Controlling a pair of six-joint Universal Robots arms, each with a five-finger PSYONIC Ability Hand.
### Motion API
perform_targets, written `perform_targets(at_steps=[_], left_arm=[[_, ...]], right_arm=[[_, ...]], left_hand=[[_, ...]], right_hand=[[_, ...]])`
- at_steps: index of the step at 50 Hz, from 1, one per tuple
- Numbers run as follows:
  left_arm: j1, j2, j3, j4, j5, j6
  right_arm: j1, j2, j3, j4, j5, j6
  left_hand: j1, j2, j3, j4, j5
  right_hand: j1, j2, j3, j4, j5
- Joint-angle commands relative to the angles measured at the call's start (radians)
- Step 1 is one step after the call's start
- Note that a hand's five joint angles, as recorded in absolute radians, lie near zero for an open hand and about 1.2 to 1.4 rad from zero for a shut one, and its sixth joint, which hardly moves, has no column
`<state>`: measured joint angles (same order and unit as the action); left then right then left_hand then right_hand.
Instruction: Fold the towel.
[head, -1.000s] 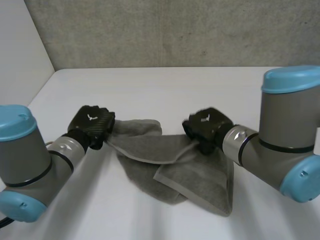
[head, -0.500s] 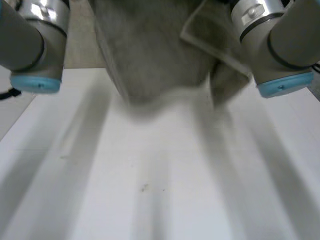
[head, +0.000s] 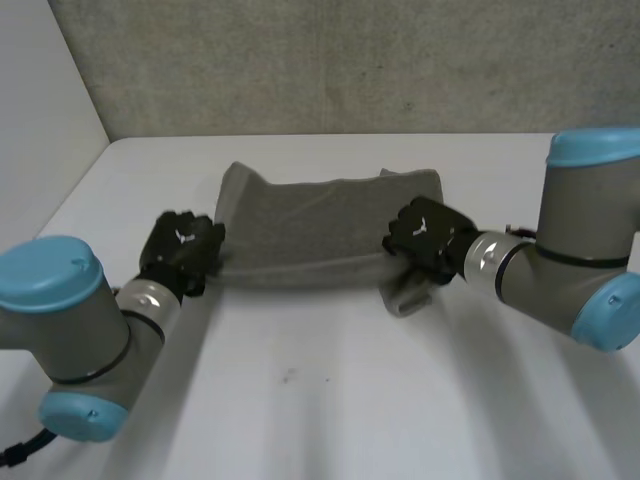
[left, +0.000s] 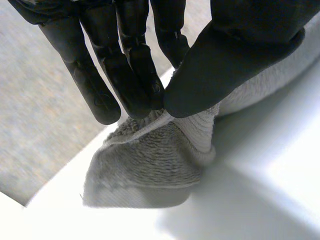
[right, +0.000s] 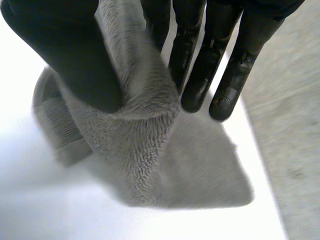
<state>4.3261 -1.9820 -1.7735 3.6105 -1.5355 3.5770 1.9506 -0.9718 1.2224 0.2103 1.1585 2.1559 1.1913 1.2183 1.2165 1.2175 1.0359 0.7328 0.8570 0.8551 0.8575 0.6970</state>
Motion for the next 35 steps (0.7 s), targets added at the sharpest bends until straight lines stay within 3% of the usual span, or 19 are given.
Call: perform_targets(at_steps=[1,11,21,30,35], left_arm=[[0.000,0.002,-0.012,-0.001,0.000,-0.003],[0.000,0.054,-0.012,-0.003,-0.002,-0.007],[0.047,0.103,-0.007,-0.006,-0.003,-0.007],[0.041,0.118,-0.023,-0.010,-0.003,-0.009],[0.035,0.120,-0.037,-0.010,-0.003,-0.009]], right_arm=[[0.010,0.021,0.025,-0.020,0.056,0.168],[-0.018,-0.174,0.257,-0.172,0.082,0.697],[-0.062,-0.278,0.436,-0.221,0.139,0.970],[-0.048,-0.255,0.439,-0.295,0.170,1.125],[-0.026,-0.142,0.382,-0.321,0.211,1.237]], left_hand=[[0.205,0.178,0.180,0.179,0.186],[0.205,0.178,0.180,0.179,0.186],[0.205,0.178,0.180,0.179,0.186],[0.205,0.178,0.180,0.179,0.186],[0.205,0.178,0.180,0.179,0.186]], right_hand=[[-0.178,-0.302,-0.300,-0.303,-0.317],[-0.424,-0.549,-0.547,-0.549,-0.563],[-0.489,-0.613,-0.612,-0.614,-0.628],[-0.489,-0.613,-0.612,-0.614,-0.628],[-0.486,-0.611,-0.609,-0.611,-0.625]])
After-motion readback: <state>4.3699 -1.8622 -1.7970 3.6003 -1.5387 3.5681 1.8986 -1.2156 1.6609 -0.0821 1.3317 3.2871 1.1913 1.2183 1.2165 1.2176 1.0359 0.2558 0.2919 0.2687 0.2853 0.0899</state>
